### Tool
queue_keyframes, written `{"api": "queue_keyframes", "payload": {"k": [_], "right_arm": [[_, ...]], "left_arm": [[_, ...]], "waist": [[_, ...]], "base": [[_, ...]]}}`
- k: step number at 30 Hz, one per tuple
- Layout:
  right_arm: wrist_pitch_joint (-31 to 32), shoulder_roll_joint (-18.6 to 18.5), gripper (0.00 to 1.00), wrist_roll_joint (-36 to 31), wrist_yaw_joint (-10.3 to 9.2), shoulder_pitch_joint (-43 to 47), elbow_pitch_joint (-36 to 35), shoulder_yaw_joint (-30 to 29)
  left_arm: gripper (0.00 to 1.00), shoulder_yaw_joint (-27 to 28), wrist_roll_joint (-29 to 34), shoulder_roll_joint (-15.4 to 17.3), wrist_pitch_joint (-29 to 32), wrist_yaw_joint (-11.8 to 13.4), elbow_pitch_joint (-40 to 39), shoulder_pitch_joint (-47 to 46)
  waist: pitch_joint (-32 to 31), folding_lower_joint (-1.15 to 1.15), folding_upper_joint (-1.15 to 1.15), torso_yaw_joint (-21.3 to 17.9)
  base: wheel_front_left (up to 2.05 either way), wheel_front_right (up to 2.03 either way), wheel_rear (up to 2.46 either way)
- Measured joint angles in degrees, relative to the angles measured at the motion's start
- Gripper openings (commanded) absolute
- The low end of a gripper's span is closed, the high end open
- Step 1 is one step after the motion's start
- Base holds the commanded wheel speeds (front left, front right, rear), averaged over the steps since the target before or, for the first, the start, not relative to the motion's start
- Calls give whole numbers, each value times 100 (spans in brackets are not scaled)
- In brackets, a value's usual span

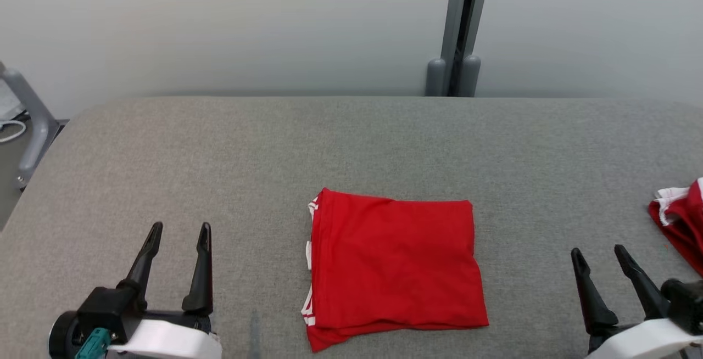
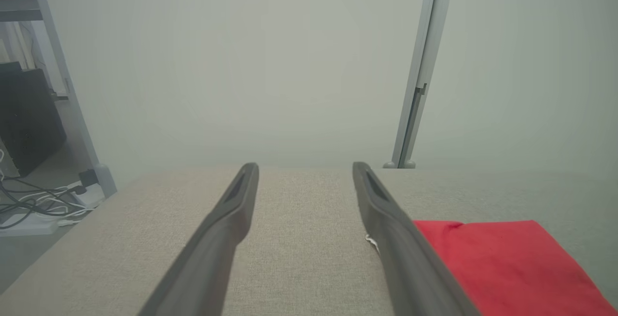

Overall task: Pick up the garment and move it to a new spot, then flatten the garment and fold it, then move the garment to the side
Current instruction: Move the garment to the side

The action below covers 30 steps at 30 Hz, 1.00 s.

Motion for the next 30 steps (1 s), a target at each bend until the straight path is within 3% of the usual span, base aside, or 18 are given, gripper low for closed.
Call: {"api": "queue_keyframes", "payload": {"k": [21, 22, 23, 24, 30], "right_arm": [[1257, -669, 100, 676, 0, -1360, 1155, 1415], [1350, -693, 96, 723, 0, -1422, 1173, 1447], [1365, -714, 56, 747, 0, -1480, 1177, 1449], [1368, -723, 0, 765, 0, -1511, 1188, 1455], [1462, -759, 0, 797, 3, -1572, 1107, 1528]], "left_arm": [[100, -253, -99, -334, -594, -287, 647, -1120], [100, -253, -99, -343, -602, -289, 680, -1148], [100, -252, -99, -347, -610, -300, 702, -1185], [100, -247, -99, -350, -615, -304, 714, -1219], [100, -205, -38, -353, -659, -308, 786, -1302]], "waist": [[1485, 0, 0, 1009], [1516, 0, 0, 1028], [1543, 0, 0, 1043], [1562, 0, 0, 1054], [1586, 0, 0, 980]], "base": [[0, 0, 0], [0, 0, 0], [0, 0, 0], [0, 0, 0], [0, 0, 0]]}}
